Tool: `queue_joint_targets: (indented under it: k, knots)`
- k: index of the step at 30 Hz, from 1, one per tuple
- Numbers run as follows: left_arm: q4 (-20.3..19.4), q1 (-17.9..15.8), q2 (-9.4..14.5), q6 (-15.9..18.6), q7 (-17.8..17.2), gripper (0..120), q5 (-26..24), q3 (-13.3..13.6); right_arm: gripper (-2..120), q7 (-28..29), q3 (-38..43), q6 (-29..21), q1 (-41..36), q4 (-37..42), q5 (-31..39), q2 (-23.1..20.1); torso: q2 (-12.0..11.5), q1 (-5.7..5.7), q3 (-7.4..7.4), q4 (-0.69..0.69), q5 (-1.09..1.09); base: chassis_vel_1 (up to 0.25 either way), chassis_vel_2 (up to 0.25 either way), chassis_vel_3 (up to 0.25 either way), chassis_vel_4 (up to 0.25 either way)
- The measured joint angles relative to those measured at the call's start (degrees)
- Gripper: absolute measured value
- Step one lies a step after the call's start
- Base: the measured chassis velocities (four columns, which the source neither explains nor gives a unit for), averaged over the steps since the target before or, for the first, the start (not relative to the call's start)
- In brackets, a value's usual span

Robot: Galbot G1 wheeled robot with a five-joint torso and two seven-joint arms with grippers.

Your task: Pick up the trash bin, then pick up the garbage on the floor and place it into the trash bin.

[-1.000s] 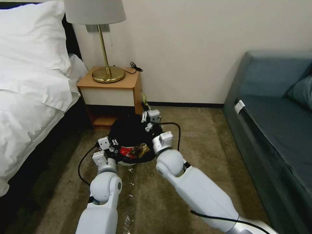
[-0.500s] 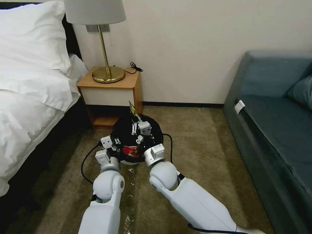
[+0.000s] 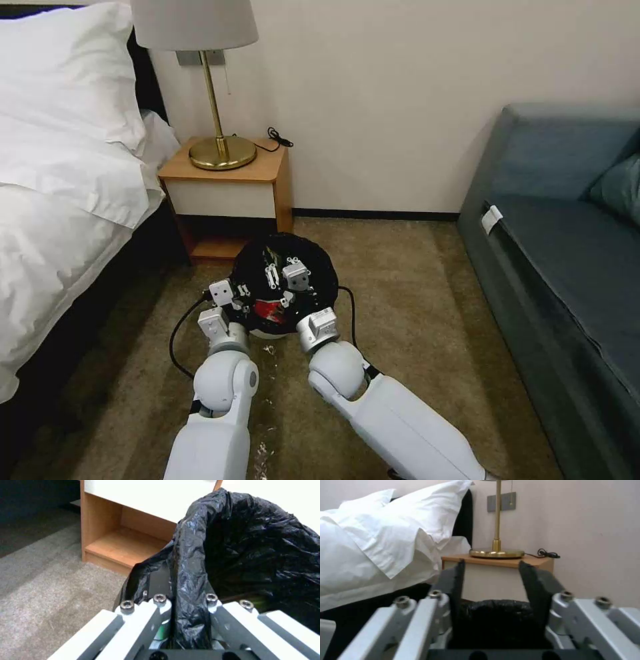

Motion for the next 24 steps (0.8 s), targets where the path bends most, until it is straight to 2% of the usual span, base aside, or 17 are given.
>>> queue_joint_targets:
  k: [2, 3, 4, 8, 9, 10, 17, 18, 19, 21, 22, 24]
  knots:
    - [0.0, 0.2, 0.0, 0.0, -0.1, 4, 0.0, 0.0, 58, -0.2, 0.3, 0.1, 0.2, 0.2, -0.1, 0.0, 0.0, 0.00, 0.00, 0.00, 0.00, 0.000, 0.000, 0.000, 0.000]
    - [0.0, 0.2, 0.0, 0.0, -0.1, 4, 0.0, 0.0, 58, -0.2, 0.3, 0.1, 0.2, 0.2, -0.1, 0.0, 0.0, 0.00, 0.00, 0.00, 0.00, 0.000, 0.000, 0.000, 0.000]
    - [0.0, 0.3, 0.1, 0.0, -0.1, 4, 0.0, 0.1, 67, -0.3, 0.7, 0.2, 0.4, 0.3, -0.2, 0.0, 0.0, 0.00, 0.00, 0.00, 0.00, 0.000, 0.000, 0.000, 0.000]
    - [0.0, 0.5, 0.2, 0.0, -0.3, 4, 0.0, 0.1, 76, -0.5, 2.0, 0.2, 0.8, 0.7, -0.3, 0.0, 0.0, 0.00, 0.00, 0.00, 0.00, 0.000, 0.000, 0.000, 0.000]
    - [-0.1, 0.7, 0.4, 0.1, -0.4, 4, 0.0, -0.1, 83, -0.6, 3.5, 0.2, 1.1, 1.3, -0.4, -0.2, 0.0, 0.00, 0.00, 0.00, 0.00, 0.000, 0.000, 0.000, 0.000]
    - [-0.2, 0.7, 0.6, 0.1, -0.5, 4, -0.2, -0.3, 85, -0.6, 4.9, 0.2, 1.5, 1.8, -0.3, -0.4, 0.0, 0.00, 0.00, 0.00, 0.00, 0.000, 0.000, 0.000, 0.000]
    - [0.2, 0.5, 1.4, 0.3, -0.6, 4, -2.4, -1.6, 88, -0.4, 12.3, -0.1, 1.4, 3.0, 0.1, -1.8, 0.0, 0.00, 0.00, 0.01, 0.01, 0.000, 0.000, 0.000, 0.000]
    - [1.5, 0.0, 1.5, -0.1, -0.6, 4, -4.0, -2.6, 88, -0.7, 15.9, -0.1, 0.3, 3.3, 0.1, -2.8, 0.0, 0.00, 0.00, 0.00, 0.01, 0.000, 0.000, 0.000, 0.000]
    - [1.5, 0.0, 1.5, -0.1, -0.6, 4, -4.0, -2.6, 88, -0.7, 15.9, -0.1, 0.3, 3.3, 0.1, -2.8, 0.0, 0.00, 0.00, 0.00, 0.01, 0.000, 0.000, 0.000, 0.000]
    - [4.3, -1.3, 1.7, -0.9, -0.8, 4, -7.9, -4.6, 88, -1.9, 22.8, 0.0, -3.0, 4.4, 0.5, -4.9, 0.0, 0.00, 0.00, 0.00, 0.03, 0.000, 0.000, 0.000, 0.000]
    - [4.3, -1.3, 1.7, -0.9, -0.8, 4, -7.9, -4.6, 88, -1.9, 22.8, 0.0, -3.0, 4.4, 0.5, -4.9, 0.0, 0.00, 0.00, 0.00, 0.03, 0.000, 0.000, 0.000, 0.000]
    - [6.5, -2.5, 1.6, -1.2, -0.9, 4, -10.5, -6.3, 88, -2.5, 27.5, 0.3, -5.5, 4.9, 0.9, -6.2, 0.0, 0.00, 0.00, 0.00, 0.01, 0.000, 0.000, 0.000, 0.000]
